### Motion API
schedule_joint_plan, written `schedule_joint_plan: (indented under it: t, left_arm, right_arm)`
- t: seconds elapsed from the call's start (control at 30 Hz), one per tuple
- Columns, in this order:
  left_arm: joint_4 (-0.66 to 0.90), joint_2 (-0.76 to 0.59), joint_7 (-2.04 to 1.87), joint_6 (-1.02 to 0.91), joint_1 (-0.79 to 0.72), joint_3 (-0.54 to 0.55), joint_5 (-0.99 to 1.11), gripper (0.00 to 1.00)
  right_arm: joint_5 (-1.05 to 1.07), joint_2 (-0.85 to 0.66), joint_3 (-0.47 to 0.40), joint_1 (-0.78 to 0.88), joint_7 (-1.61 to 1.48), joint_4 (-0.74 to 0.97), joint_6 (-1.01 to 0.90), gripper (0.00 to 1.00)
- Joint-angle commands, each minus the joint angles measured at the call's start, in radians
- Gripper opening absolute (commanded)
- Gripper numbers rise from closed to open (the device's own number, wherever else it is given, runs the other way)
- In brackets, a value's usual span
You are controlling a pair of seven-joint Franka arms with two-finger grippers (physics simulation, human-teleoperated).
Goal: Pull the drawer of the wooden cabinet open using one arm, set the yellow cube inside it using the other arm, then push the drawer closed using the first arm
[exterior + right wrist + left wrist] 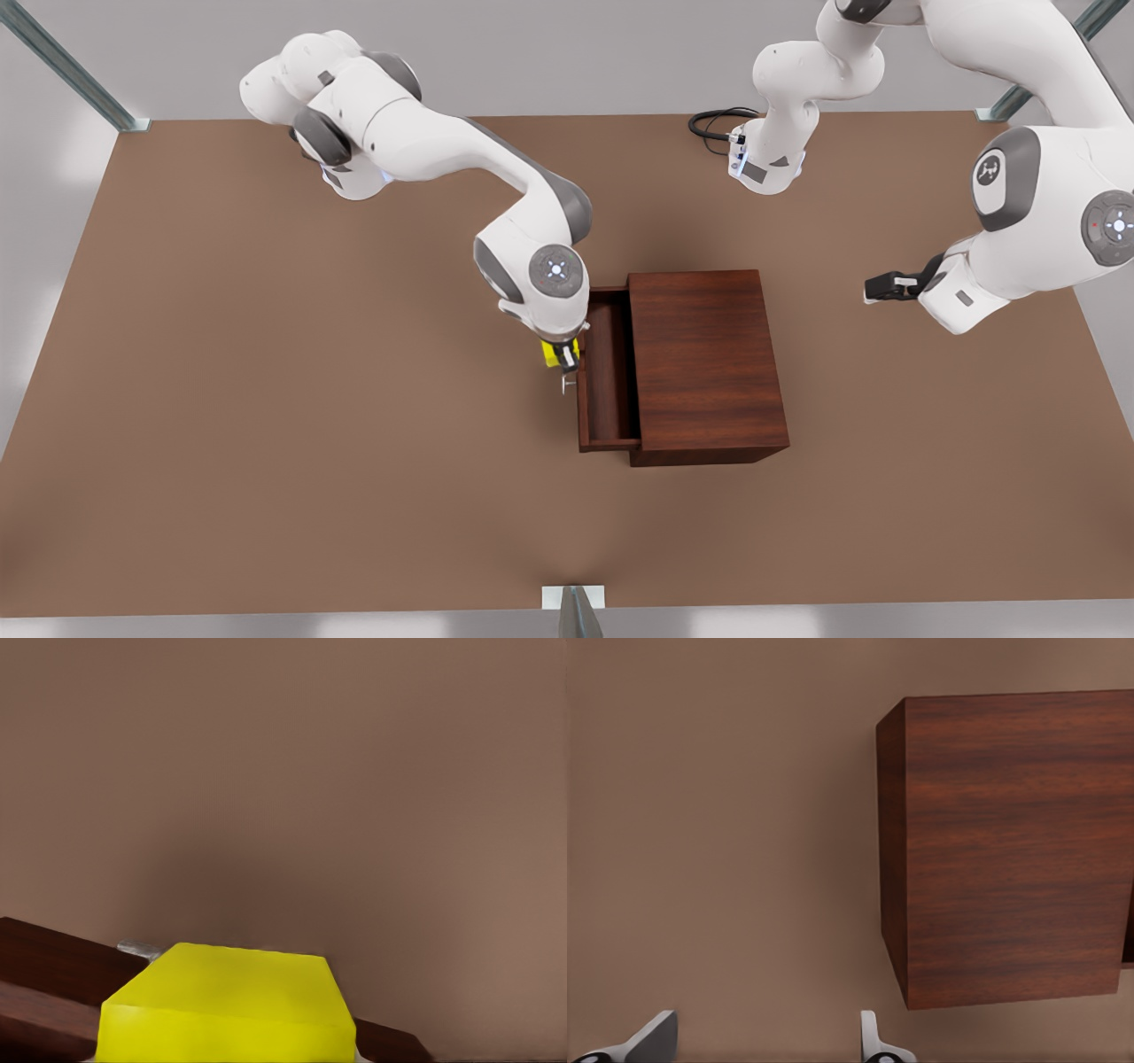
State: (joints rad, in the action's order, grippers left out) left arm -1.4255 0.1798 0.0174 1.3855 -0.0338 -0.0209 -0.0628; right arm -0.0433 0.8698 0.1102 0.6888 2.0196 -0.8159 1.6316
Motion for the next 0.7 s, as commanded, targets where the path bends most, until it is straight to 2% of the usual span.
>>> schedule_joint_plan:
  t: [0.0,0.33,0.63,0.67]
  left_arm:
    - [0.003,-0.002,0.004,-0.016,0.000,-0.004,0.000,1.00]
    - [-0.001,0.007,0.012,0.000,0.003,-0.013,0.006,1.00]
    - [-0.001,0.006,0.010,-0.002,0.003,-0.011,0.008,1.00]
    - [-0.001,0.006,0.010,-0.002,0.003,-0.011,0.008,1.00]
  right_arm:
    - [0.003,0.018,-0.001,0.018,0.380,0.032,-0.027,0.53]
    - [0.003,0.063,0.000,0.067,0.611,0.052,0.126,0.54]
    - [0.003,0.077,0.000,0.089,0.676,0.064,0.209,0.55]
    - [0.003,0.083,-0.001,0.089,0.665,0.064,0.209,0.71]
